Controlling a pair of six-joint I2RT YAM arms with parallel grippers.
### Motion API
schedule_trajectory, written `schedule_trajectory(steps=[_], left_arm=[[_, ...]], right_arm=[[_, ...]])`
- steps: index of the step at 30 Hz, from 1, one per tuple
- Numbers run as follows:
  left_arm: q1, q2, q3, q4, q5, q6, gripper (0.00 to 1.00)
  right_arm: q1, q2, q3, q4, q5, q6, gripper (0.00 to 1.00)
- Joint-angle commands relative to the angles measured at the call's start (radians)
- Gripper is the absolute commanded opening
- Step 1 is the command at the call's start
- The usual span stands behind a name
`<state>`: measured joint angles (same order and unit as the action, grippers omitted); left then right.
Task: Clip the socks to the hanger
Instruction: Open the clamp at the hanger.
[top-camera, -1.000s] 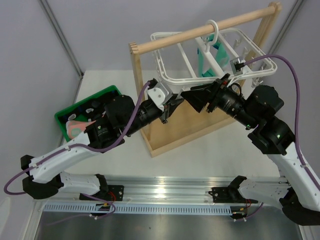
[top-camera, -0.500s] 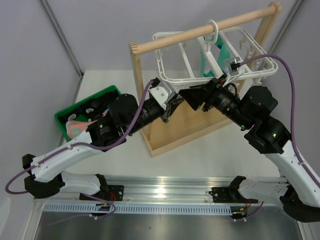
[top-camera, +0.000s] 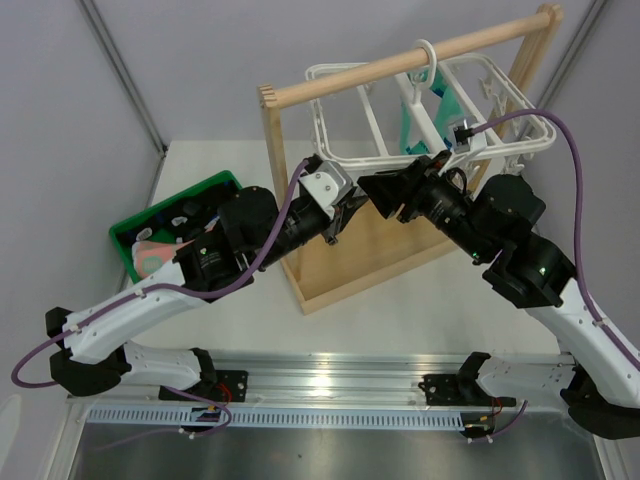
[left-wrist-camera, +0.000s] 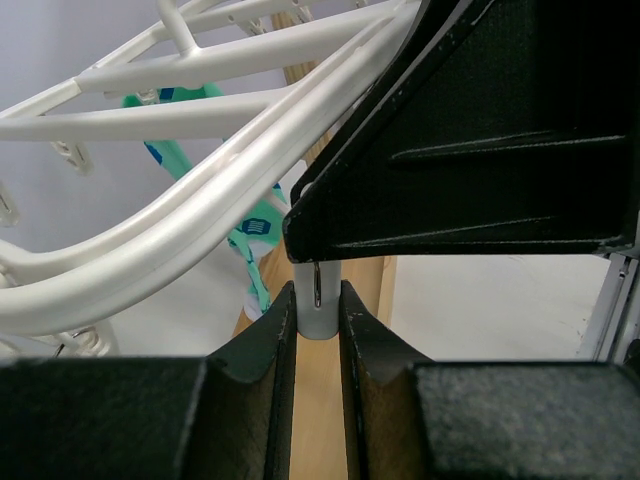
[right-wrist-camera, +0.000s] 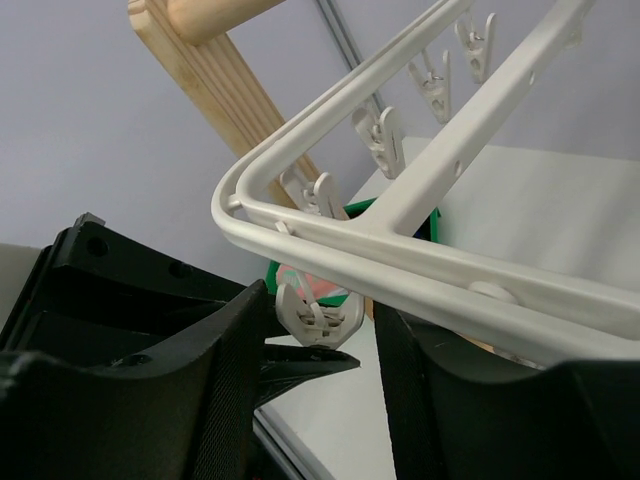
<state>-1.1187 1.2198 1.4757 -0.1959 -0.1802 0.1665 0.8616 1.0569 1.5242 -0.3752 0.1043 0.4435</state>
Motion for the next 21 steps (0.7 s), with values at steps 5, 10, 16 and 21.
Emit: schedule_trajectory(steps=[5,10,16,21], left_arm=[[-0.001,0.011,0.035,-0.037,-0.002,-0.001,0.01],[0.0,-0.003,0.024,-0.043,-0.016,-0.016,0.07],[0.0,-0.045,-0.024,-0.043,-0.057,-0.061,0.33],[0.002,-0.089,-0.051,-0.095,-0.108,-0.14,0.68]], right_arm=[[0.036,0.014,0.005,0.059,0.115,-0.04,0.43],[0.045,0.012,0.004,0.05,0.156,-0.045,0.27],[0.048,0.009,0.001,0.048,0.173,-0.048,0.09],[0.05,0.014,-0.006,0.058,0.179,-0.051,0.0]])
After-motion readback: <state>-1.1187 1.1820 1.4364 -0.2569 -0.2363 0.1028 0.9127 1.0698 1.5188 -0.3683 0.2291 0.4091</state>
